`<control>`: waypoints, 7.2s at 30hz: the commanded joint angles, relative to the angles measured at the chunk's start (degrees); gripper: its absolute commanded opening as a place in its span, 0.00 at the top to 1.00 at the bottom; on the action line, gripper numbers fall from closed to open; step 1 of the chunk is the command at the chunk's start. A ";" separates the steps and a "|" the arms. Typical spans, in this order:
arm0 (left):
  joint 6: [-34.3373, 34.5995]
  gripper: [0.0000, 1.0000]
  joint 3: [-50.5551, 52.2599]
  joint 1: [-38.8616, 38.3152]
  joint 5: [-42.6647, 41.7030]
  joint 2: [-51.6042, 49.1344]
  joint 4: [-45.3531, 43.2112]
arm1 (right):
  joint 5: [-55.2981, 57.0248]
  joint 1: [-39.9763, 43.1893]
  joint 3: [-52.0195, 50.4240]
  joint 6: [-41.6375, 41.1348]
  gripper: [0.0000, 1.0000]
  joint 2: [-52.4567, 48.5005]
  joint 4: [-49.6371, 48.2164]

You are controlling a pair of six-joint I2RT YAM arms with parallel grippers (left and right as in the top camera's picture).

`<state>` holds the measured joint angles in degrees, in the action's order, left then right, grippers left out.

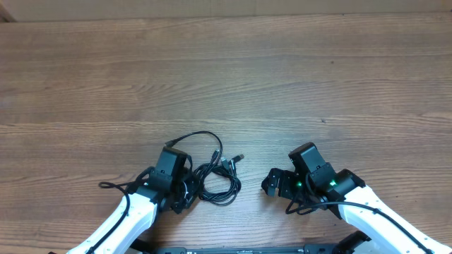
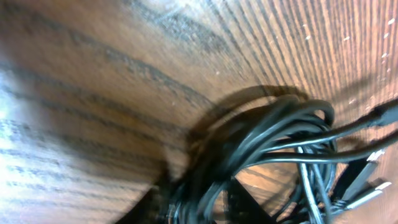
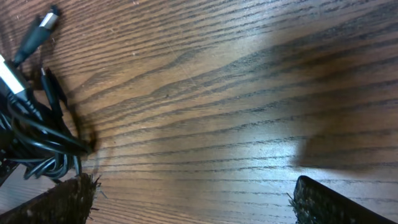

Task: Untangle cables

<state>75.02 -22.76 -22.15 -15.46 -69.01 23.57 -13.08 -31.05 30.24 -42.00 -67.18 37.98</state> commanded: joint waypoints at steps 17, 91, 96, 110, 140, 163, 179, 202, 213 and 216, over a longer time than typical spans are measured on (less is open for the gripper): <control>-9.14 0.96 0.96 -0.28 -1.36 1.53 -1.90 | -29.68 -0.68 1.22 8.87 0.07 -0.13 -8.55; -24.09 0.96 -0.63 -0.37 -26.88 36.98 -9.05 | 8.26 -12.28 1.64 -26.97 0.55 -3.63 -14.75; -35.76 0.96 -0.66 -0.37 -37.75 37.00 -13.99 | 13.51 -9.60 1.64 -26.99 0.45 -3.63 -11.13; -40.79 0.96 -0.63 -0.33 -41.92 37.00 -19.50 | 14.38 13.64 1.64 -15.21 0.39 -3.63 -5.03; -21.03 0.41 -0.63 -6.49 -11.52 15.78 -7.02 | -5.03 17.25 -0.55 3.06 0.00 -3.74 -4.70; -19.69 0.36 -13.60 -21.88 11.45 -13.31 -8.20 | -5.03 17.25 -0.57 2.40 0.00 -3.74 -6.75; -19.30 0.75 -22.64 -22.82 9.05 -26.71 -2.43 | -5.03 17.25 -0.57 2.43 0.00 -3.74 -6.99; -11.87 0.96 -24.20 -7.50 17.20 6.36 27.36 | -43.80 15.47 -0.57 21.42 0.01 -3.74 -11.23; -19.78 0.96 -24.17 -7.50 15.21 15.13 26.97 | -28.98 -1.25 -0.57 -4.26 0.23 -3.74 -22.56; -19.71 0.96 -24.17 -7.50 15.80 15.08 27.15 | -20.31 -6.23 -0.57 -10.71 0.23 -3.74 -22.47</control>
<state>56.97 -46.54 -29.78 0.34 -54.48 50.94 -44.36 -33.76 29.82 -42.65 -70.78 15.90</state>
